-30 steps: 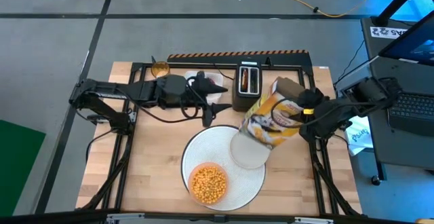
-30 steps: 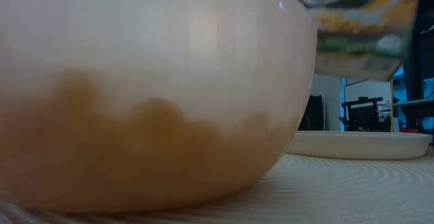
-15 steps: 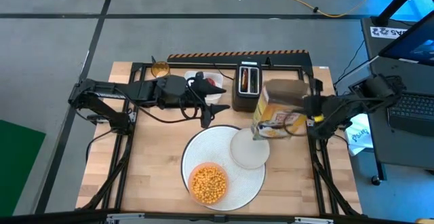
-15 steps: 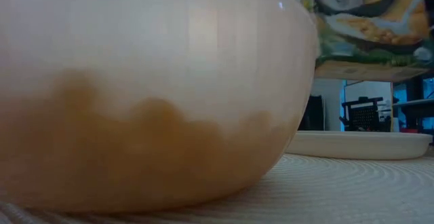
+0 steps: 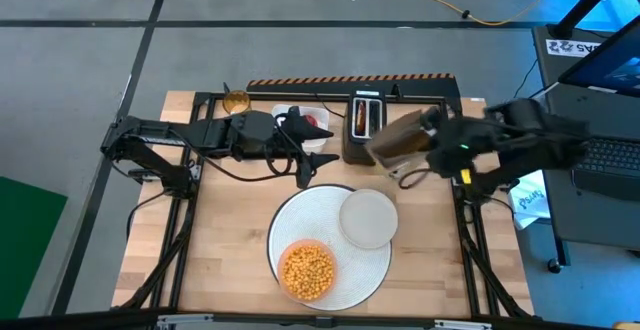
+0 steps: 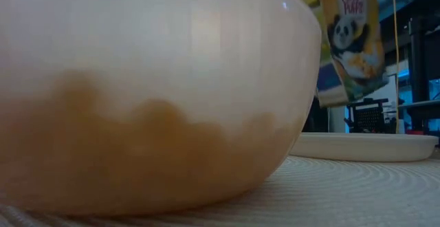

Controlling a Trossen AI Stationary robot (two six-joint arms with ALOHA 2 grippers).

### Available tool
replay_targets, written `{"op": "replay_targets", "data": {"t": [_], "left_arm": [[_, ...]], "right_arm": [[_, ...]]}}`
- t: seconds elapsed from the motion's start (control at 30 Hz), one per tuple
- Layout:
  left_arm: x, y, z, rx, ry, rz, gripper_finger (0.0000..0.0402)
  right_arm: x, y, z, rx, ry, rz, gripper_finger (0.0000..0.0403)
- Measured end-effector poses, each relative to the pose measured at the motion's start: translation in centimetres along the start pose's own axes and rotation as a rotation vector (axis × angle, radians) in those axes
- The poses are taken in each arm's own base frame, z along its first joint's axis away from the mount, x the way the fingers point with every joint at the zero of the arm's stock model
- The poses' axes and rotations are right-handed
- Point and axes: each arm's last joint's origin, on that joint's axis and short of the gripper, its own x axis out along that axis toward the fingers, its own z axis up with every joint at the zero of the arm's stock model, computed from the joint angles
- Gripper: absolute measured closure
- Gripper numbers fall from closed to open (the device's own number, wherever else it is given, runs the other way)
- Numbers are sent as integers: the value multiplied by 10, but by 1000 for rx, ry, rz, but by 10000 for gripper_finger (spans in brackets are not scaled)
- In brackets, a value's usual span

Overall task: Arrange a breakfast setting
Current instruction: Pour the cereal from the cereal box into the pink bowl

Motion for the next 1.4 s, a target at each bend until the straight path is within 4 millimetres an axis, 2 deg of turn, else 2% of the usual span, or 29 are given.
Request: {"op": "replay_targets", "data": {"t": [0.13,0.37,0.7,0.87,1.07,1.27,1.4], "left_arm": [[0,0,0,-1,1,3,134],[0,0,0,-26,1,3,134],[3,6,-15,46,142,38,134],[3,6,-15,45,142,42,134],[3,7,-15,47,134,79,134],[3,7,-15,49,132,79,134],[3,7,-14,49,132,80,134]], "right_arm": [[16,-15,-3,-149,-13,88,403],[36,-25,-20,-308,-5,166,403],[81,-15,-49,-413,108,338,403],[90,-14,-59,-383,169,355,395],[74,-21,-60,-320,193,280,353],[32,-31,-57,-220,159,100,281],[-4,-39,-53,-99,88,-43,254]]}}
